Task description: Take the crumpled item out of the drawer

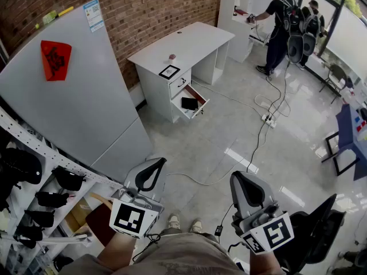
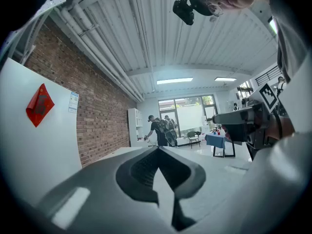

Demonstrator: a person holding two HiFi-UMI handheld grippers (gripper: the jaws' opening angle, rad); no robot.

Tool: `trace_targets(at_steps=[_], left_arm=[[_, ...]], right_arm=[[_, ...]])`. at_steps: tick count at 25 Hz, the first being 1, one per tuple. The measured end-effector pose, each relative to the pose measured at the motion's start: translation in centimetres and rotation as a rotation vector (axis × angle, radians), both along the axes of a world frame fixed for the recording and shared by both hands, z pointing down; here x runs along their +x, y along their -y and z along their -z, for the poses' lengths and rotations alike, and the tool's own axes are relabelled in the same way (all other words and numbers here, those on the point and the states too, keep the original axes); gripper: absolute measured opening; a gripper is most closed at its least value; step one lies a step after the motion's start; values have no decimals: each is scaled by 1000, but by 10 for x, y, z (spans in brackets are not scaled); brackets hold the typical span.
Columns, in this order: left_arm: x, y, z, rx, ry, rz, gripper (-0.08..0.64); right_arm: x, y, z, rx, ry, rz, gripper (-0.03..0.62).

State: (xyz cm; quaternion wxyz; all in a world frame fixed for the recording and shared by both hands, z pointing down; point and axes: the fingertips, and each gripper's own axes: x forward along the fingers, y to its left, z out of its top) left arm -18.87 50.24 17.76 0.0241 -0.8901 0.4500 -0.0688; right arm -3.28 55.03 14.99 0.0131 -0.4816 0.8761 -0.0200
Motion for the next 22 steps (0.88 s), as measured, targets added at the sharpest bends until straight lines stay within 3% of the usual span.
trace_targets(at_steps=[9, 15, 19, 22], left_arm=[[4, -1, -1, -26, -13, 19, 2], [10, -2, 4, -28, -29, 7, 5], [12, -1, 10, -9, -51, 34, 179], [13, 0, 13, 3, -47, 56, 207]], right_arm=[[5, -5, 4, 7, 49, 28, 28], [10, -6, 4, 4, 33, 24, 28], [16, -8, 0, -11, 34, 16, 28], [21, -10, -1, -12, 34, 17, 28]])
